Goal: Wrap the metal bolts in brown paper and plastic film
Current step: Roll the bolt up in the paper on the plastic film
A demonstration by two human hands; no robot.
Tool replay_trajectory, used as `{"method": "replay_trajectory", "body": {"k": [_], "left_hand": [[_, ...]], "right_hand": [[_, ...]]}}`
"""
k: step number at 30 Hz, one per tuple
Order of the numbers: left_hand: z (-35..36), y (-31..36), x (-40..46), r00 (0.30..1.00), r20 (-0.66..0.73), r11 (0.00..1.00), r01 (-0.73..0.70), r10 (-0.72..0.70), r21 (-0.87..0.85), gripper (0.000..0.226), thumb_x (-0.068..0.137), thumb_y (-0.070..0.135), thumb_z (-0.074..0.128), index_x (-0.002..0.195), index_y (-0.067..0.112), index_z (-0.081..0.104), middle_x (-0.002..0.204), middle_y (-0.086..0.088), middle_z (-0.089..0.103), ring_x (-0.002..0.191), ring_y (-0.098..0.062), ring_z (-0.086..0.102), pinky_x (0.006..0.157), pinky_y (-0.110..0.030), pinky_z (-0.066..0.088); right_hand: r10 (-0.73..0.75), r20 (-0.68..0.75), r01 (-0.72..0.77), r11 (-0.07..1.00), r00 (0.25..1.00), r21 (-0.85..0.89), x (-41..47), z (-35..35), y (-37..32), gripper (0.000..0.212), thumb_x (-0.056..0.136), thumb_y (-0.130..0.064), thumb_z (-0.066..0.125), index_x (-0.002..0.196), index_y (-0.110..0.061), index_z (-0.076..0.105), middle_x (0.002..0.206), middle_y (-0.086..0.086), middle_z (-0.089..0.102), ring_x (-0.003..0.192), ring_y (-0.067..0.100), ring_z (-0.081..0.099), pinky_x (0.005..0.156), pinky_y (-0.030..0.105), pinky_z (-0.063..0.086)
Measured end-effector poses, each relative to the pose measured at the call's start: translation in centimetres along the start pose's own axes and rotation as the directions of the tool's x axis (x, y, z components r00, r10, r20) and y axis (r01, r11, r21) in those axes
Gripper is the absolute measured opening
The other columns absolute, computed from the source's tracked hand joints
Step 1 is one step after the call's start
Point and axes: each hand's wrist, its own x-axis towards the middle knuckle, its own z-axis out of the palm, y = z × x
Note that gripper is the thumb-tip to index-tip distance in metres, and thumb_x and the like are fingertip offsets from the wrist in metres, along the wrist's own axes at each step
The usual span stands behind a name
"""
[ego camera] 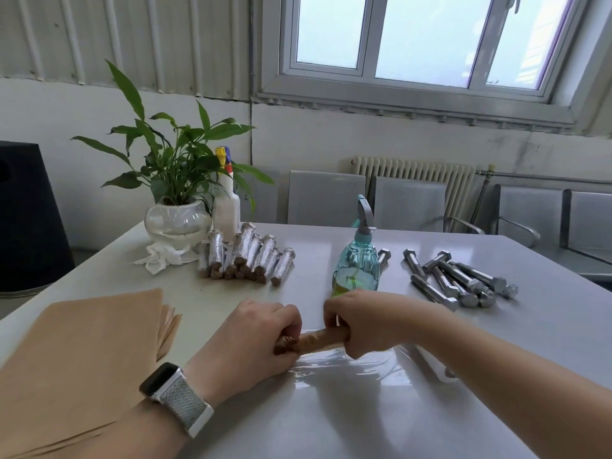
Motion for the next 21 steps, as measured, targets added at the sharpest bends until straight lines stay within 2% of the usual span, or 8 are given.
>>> {"method": "replay_trajectory", "body": {"k": [2,4,6,9,11,15,19,21], "left_hand": [[0.2,0.4,-0.1,0.999,-0.031,0.999,-0.011,0.012,0.036,0.023,0.064,0.033,0.072,0.079,0.029,0.054,0.069,0.014,0.056,0.063,-0.008,0.050,0.071,-0.029,0.047],[0.3,0.6,-0.1,0.999,-0.049,0.998,-0.008,0.010,0.056,0.021,0.064,0.032,0.070,0.078,0.028,0.055,0.069,0.013,0.057,0.064,-0.011,0.053,0.073,-0.030,0.044],[0.5,0.5,-0.1,0.998,-0.059,0.998,-0.008,0.012,0.066,0.020,0.064,0.032,0.070,0.078,0.027,0.057,0.069,0.012,0.058,0.065,-0.012,0.055,0.075,-0.029,0.040],[0.6,0.6,-0.1,0.998,-0.059,0.996,-0.020,0.025,0.082,0.019,0.063,0.030,0.071,0.078,0.026,0.059,0.070,0.012,0.060,0.065,-0.012,0.057,0.075,-0.028,0.035],[0.6,0.7,0.0,0.998,-0.051,0.996,-0.025,0.030,0.085,0.019,0.063,0.031,0.072,0.078,0.027,0.060,0.070,0.013,0.061,0.066,-0.012,0.057,0.075,-0.027,0.035],[0.6,0.8,0.1,0.999,-0.042,0.997,-0.020,0.023,0.078,0.019,0.065,0.032,0.073,0.079,0.027,0.061,0.072,0.014,0.062,0.068,-0.011,0.058,0.077,-0.027,0.034],[0.5,1.0,0.2,1.000,-0.019,0.998,-0.022,0.024,0.065,0.019,0.065,0.034,0.073,0.079,0.028,0.062,0.073,0.014,0.063,0.069,-0.010,0.059,0.078,-0.027,0.033],[0.5,1.1,0.1,0.999,-0.012,0.997,-0.031,0.032,0.069,0.020,0.065,0.034,0.076,0.079,0.029,0.062,0.073,0.015,0.063,0.070,-0.010,0.060,0.078,-0.026,0.033]], "right_hand": [[-0.042,-0.079,0.032,0.992,0.996,-0.119,-0.2,0.8,-0.2,0.028,0.075,-0.013,0.059,0.099,-0.024,0.053,0.080,-0.010,0.047,0.070,0.014,0.044,0.049,0.024,0.029],[-0.095,-0.181,0.054,0.975,0.979,-0.218,-0.3,1.7,-0.2,0.025,0.077,-0.015,0.056,0.101,-0.022,0.052,0.090,-0.004,0.052,0.074,0.019,0.045,0.051,0.028,0.028],[-0.149,-0.268,0.070,0.956,0.952,-0.285,-0.5,2.6,0.0,0.023,0.079,-0.020,0.055,0.101,-0.021,0.049,0.096,-0.001,0.054,0.081,0.022,0.050,0.060,0.031,0.033],[-0.171,-0.299,0.076,0.950,0.939,-0.303,-0.7,3.7,0.5,0.026,0.080,-0.025,0.052,0.104,-0.020,0.043,0.095,-0.001,0.060,0.088,0.026,0.058,0.077,0.037,0.042],[-0.156,-0.296,0.075,0.961,0.942,-0.268,-0.8,4.1,1.0,0.029,0.081,-0.026,0.054,0.107,-0.021,0.042,0.096,-0.003,0.063,0.089,0.025,0.060,0.084,0.037,0.041],[-0.141,-0.338,0.119,0.989,0.930,-0.085,-1.0,4.3,2.0,0.027,0.087,-0.036,0.062,0.109,-0.028,0.048,0.105,-0.012,0.060,0.093,0.015,0.056,0.085,0.030,0.036],[-0.094,-0.374,0.118,0.992,0.923,0.043,-1.5,5.2,2.6,0.027,0.086,-0.046,0.065,0.107,-0.034,0.053,0.104,-0.016,0.060,0.084,0.003,0.045,0.078,0.012,0.024],[-0.064,-0.405,0.109,0.990,0.912,0.090,-2.0,6.1,2.7,0.023,0.090,-0.047,0.060,0.109,-0.036,0.055,0.106,-0.017,0.059,0.090,0.004,0.046,0.080,0.009,0.022]]}}
